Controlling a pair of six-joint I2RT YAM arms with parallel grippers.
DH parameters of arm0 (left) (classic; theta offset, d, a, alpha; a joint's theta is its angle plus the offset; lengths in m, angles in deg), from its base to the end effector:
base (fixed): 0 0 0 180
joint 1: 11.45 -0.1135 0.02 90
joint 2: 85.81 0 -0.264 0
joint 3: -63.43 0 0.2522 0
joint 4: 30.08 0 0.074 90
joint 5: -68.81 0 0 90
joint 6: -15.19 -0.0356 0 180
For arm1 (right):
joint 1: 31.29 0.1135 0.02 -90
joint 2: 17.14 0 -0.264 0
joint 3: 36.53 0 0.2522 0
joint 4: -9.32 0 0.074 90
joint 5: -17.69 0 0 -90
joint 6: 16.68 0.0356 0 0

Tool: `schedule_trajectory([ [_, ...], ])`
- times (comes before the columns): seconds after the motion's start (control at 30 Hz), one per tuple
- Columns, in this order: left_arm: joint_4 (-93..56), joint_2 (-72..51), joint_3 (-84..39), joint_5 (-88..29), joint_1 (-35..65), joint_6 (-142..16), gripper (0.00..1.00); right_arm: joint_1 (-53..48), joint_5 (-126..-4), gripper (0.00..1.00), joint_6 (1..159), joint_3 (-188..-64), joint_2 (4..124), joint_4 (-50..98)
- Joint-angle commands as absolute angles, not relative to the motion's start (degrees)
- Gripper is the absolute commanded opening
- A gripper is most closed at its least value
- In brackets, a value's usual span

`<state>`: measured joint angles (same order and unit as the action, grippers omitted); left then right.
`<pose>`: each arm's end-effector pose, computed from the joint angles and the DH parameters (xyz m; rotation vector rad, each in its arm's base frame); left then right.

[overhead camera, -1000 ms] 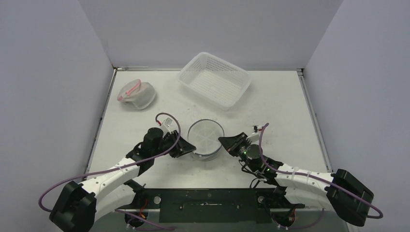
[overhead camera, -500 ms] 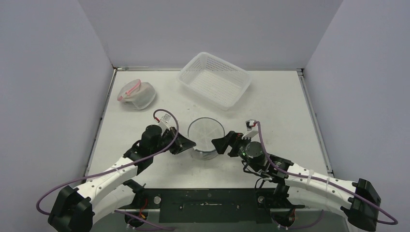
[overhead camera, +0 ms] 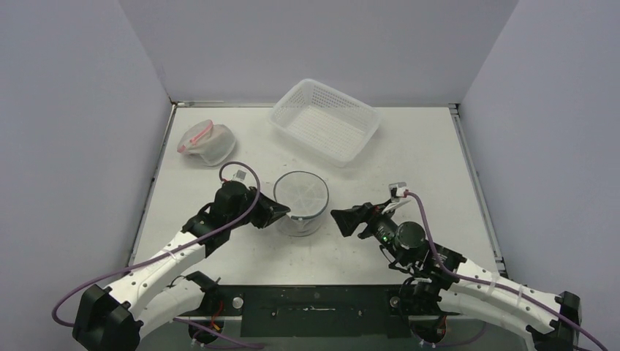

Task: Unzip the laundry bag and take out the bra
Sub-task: Unzip the laundry bag at the center of the board.

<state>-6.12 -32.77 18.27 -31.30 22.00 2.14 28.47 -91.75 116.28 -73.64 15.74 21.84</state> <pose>0.1665 -0.1175 0.2323 -0.7851 2.2886 -1.2256 0.0889 0.1290 0.2599 0.0008 1.8208 1.0240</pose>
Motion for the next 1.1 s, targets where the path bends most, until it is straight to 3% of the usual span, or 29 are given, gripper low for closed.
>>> schedule_trajectory([
  [0.0,0.5,-31.8,12.8,-28.4,22.4,5.1,0.0,29.3,-80.6,0.94,112.4,-73.9,21.8,11.3],
  [0.07,2.5,-31.6,11.6,-28.0,22.6,5.6,0.0,30.6,-79.8,0.98,112.6,-73.2,24.9,6.5],
  [0.17,4.3,-32.1,10.4,-25.8,23.7,6.3,0.0,31.2,-77.2,0.83,113.7,-71.5,30.1,-3.0],
  [0.2,4.9,-32.5,10.1,-24.9,24.2,6.7,0.0,31.2,-76.5,0.74,114.2,-71.2,32.2,-6.5],
  [0.27,6.2,-33.2,9.3,-22.5,25.4,7.2,0.0,31.3,-74.9,0.68,115.9,-69.6,36.0,-14.5],
  [0.47,10.7,-33.2,6.6,-18.2,27.4,7.9,0.0,32.3,-74.2,0.67,117.5,-68.2,44.5,-28.7],
  [1.07,9.1,-31.5,6.4,-18.3,27.9,9.0,0.0,30.9,-74.2,0.56,117.6,-69.7,55.4,-33.6],
])
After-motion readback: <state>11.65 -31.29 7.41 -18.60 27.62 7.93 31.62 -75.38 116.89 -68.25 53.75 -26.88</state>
